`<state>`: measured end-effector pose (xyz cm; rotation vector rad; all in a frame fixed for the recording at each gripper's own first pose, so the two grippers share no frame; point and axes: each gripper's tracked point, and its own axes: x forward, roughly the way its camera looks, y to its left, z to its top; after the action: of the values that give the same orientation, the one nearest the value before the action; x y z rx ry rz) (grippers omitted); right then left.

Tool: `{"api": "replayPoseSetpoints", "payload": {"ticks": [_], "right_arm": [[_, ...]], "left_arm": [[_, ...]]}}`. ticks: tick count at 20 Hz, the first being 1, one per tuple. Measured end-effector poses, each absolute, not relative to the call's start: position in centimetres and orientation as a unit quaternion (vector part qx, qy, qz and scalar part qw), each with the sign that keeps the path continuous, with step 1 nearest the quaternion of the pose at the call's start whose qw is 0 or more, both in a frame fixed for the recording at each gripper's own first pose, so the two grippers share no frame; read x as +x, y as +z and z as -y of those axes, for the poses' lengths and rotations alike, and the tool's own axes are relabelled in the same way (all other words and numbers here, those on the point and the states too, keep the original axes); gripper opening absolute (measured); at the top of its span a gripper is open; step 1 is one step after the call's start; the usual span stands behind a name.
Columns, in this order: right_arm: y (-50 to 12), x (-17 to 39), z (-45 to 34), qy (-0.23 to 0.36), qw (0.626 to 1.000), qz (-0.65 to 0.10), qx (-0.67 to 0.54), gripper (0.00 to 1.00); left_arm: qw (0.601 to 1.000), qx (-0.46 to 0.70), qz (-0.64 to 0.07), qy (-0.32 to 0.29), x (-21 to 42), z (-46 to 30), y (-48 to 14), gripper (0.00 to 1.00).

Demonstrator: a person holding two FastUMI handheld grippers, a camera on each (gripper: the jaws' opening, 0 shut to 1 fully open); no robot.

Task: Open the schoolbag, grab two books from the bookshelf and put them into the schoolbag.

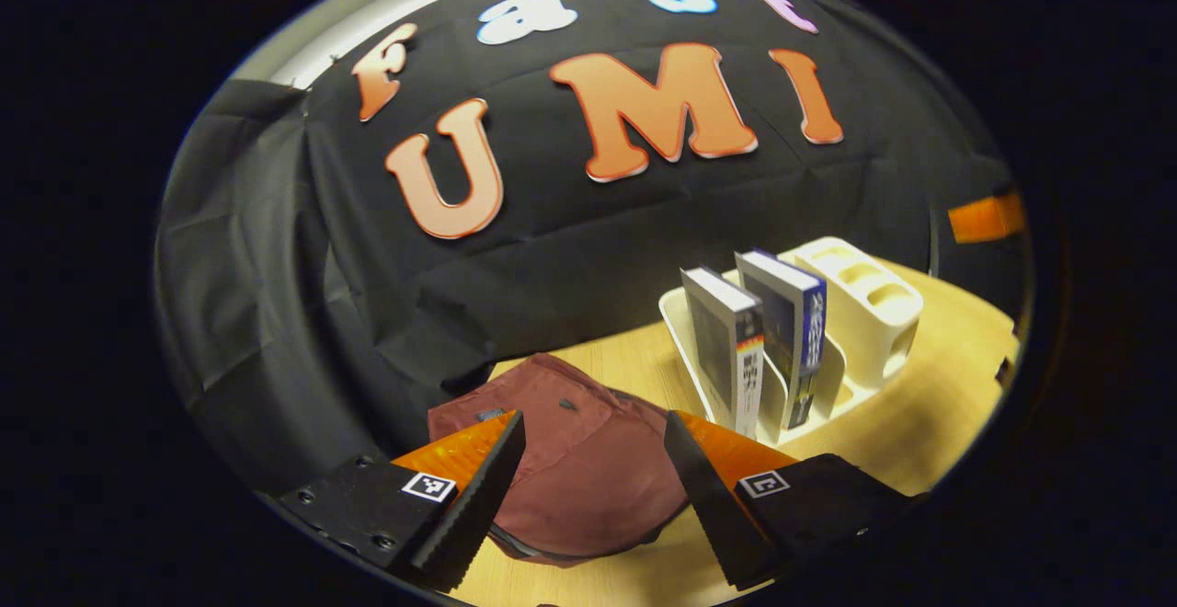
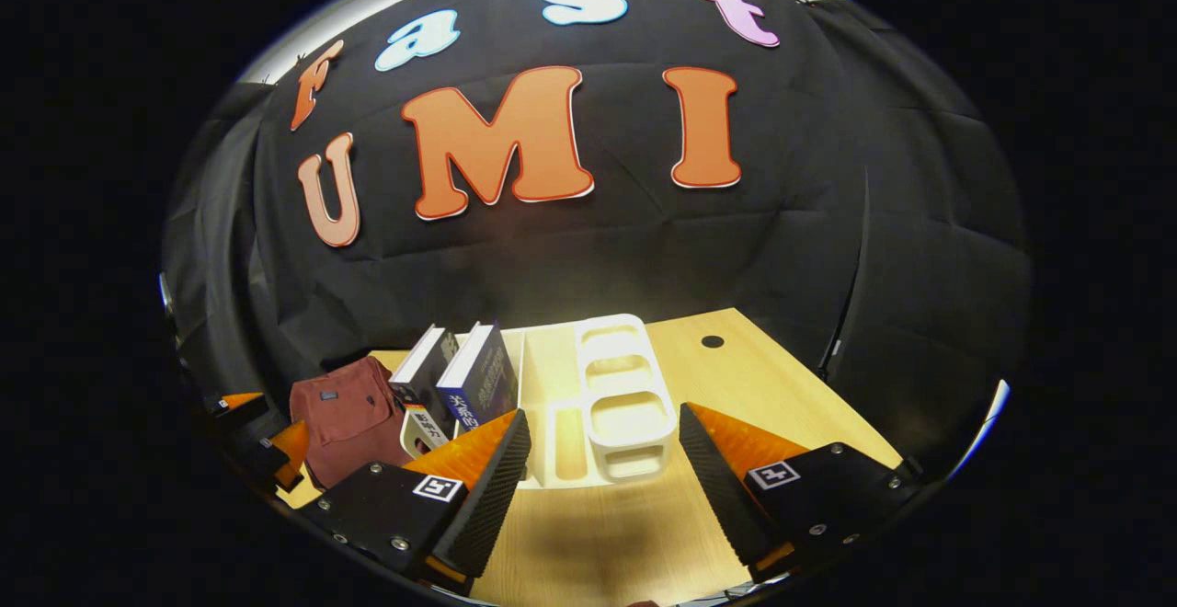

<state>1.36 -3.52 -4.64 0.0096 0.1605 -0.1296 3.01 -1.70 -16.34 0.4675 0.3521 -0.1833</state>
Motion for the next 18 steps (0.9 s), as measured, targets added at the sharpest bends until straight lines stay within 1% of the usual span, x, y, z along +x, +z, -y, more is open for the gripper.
{"api": "replayPoseSetpoints", "payload": {"ticks": [2,3,4,7,8,11,14,16,18], "right_arm": [[-5.2,1.0,4.6,-0.077,0.993,-0.089,0.006,0.97],[-5.4,0.8,5.2,-0.084,0.992,-0.094,0.007,0.97],[-5.7,0.7,5.7,-0.091,0.991,-0.101,0.009,0.97],[-6.8,0.2,7.2,-0.109,0.987,-0.120,0.014,0.97],[-7.2,0.0,7.6,-0.113,0.985,-0.126,0.015,0.97],[-8.0,-0.3,8.4,-0.121,0.982,-0.142,0.009,0.97],[-8.0,0.1,8.0,-0.115,0.983,-0.145,0.015,0.97],[-7.7,0.5,7.5,-0.105,0.984,-0.142,0.031,0.97],[-7.5,0.9,7.3,-0.097,0.984,-0.142,0.036,0.97]], "left_arm": [[0.928,0.274,-0.230,-0.105,2.5,1.4,-21.3,0.95],[0.908,0.297,-0.273,-0.111,1.8,0.9,-23.9,0.96],[0.892,0.316,-0.300,-0.118,1.8,0.4,-26.2,0.97],[0.852,0.362,-0.357,-0.129,2.2,-0.5,-31.3,0.98],[0.842,0.371,-0.369,-0.132,2.4,-0.7,-32.6,0.98],[0.824,0.389,-0.387,-0.141,2.5,-0.7,-33.5,0.98],[0.816,0.404,-0.387,-0.150,3.2,0.1,-34.0,0.95],[0.804,0.413,-0.401,-0.147,3.6,0.5,-34.7,0.95],[0.792,0.431,-0.405,-0.151,5.1,-0.2,-34.8,0.89]]}}
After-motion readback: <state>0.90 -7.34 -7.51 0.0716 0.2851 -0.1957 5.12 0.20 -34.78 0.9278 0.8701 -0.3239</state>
